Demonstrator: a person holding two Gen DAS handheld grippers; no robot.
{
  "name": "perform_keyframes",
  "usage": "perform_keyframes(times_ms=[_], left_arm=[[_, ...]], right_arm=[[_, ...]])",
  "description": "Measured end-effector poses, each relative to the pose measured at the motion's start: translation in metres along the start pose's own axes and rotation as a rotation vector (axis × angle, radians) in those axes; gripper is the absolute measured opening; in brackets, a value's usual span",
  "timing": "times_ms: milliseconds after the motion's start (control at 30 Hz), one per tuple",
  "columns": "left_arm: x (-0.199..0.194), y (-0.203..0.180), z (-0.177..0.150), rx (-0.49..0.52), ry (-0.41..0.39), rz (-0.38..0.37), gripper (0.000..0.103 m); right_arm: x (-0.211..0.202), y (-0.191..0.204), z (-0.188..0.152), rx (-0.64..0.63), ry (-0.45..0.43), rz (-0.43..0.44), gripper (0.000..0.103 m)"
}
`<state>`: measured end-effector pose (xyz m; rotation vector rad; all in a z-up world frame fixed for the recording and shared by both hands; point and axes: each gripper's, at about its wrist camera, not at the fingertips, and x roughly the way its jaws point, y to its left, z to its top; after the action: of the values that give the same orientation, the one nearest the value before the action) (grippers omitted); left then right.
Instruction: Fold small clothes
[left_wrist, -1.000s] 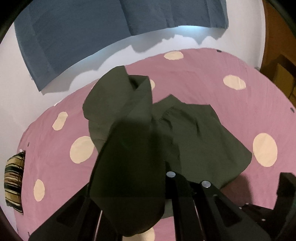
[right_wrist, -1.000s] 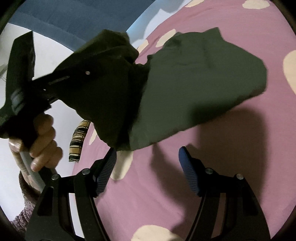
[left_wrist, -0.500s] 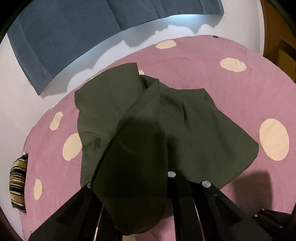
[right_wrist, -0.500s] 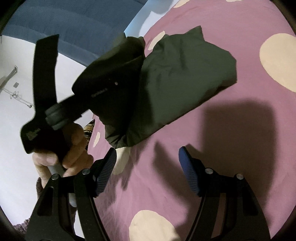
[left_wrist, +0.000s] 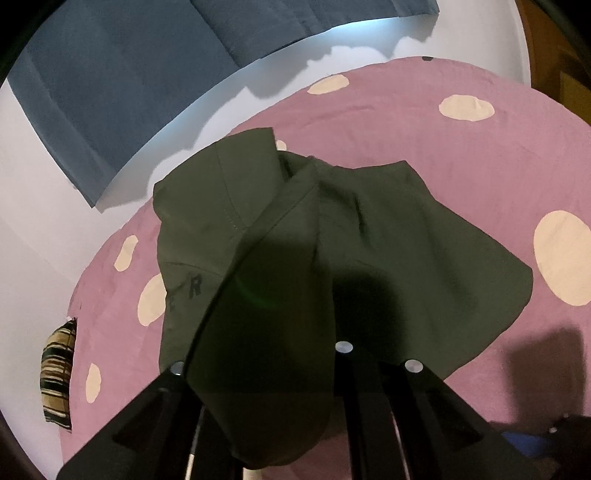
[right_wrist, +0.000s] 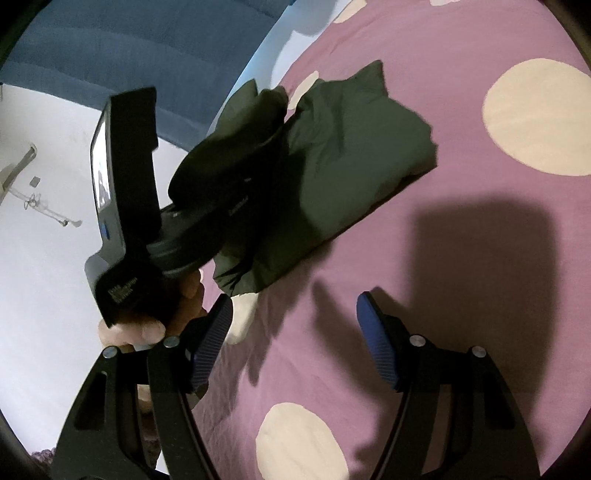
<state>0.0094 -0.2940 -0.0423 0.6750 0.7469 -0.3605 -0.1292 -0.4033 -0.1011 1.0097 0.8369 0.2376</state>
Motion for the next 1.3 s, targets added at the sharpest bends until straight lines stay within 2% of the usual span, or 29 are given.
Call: perform_keyframes(times_ms=[100,233,300,400,433,467,533,667,800,900,1100,1200,1300], left_arm=[[-0.004,-0.001,-0.001,0.000,-0.016,0.010,0.015],[-0.014,-0.003,-0.003,0.001,-0.065,0.003,0.029],[-0.025,-0.004,-0.004,0.001,-0.107,-0.004,0.034],[-0.046,-0.005,-0.010,0.007,-0.177,-0.018,0.048],[-0.053,-0.005,-0.013,0.005,-0.202,-0.025,0.058],[-0.062,-0.002,-0.019,0.002,-0.234,-0.031,0.063],[-0.079,0.005,-0.036,-0.007,-0.301,-0.055,0.064],[-0.093,0.026,-0.071,-0.039,-0.356,-0.078,0.070],[-0.080,0.061,-0.103,-0.126,-0.343,-0.080,0.071],[-0.062,0.082,-0.116,-0.170,-0.313,-0.063,0.073],[-0.026,0.104,-0.122,-0.221,-0.234,-0.090,0.073],[-0.014,0.108,-0.121,-0.249,-0.202,-0.125,0.073],[-0.007,0.115,-0.122,-0.293,-0.172,-0.164,0.073]], right_arm=[[-0.006,-0.004,0.000,0.021,-0.013,-0.002,0.069],[-0.018,-0.009,0.002,0.040,-0.040,-0.013,0.069],[-0.025,-0.011,0.003,0.049,-0.060,-0.022,0.070],[-0.039,-0.018,0.006,0.063,-0.081,-0.039,0.070],[-0.041,-0.020,0.006,0.068,-0.087,-0.042,0.069],[-0.044,-0.021,0.006,0.072,-0.091,-0.045,0.070],[-0.047,-0.024,0.006,0.076,-0.096,-0.053,0.069],[-0.051,-0.022,0.005,0.075,-0.097,-0.060,0.070],[-0.048,-0.012,0.009,0.055,-0.084,-0.048,0.070],[-0.043,0.002,0.018,0.036,-0.083,-0.028,0.074],[-0.014,0.045,0.066,-0.028,-0.050,0.001,0.079],[0.016,0.062,0.099,-0.060,0.001,-0.018,0.082],[0.046,0.071,0.128,-0.059,0.045,-0.072,0.082]])
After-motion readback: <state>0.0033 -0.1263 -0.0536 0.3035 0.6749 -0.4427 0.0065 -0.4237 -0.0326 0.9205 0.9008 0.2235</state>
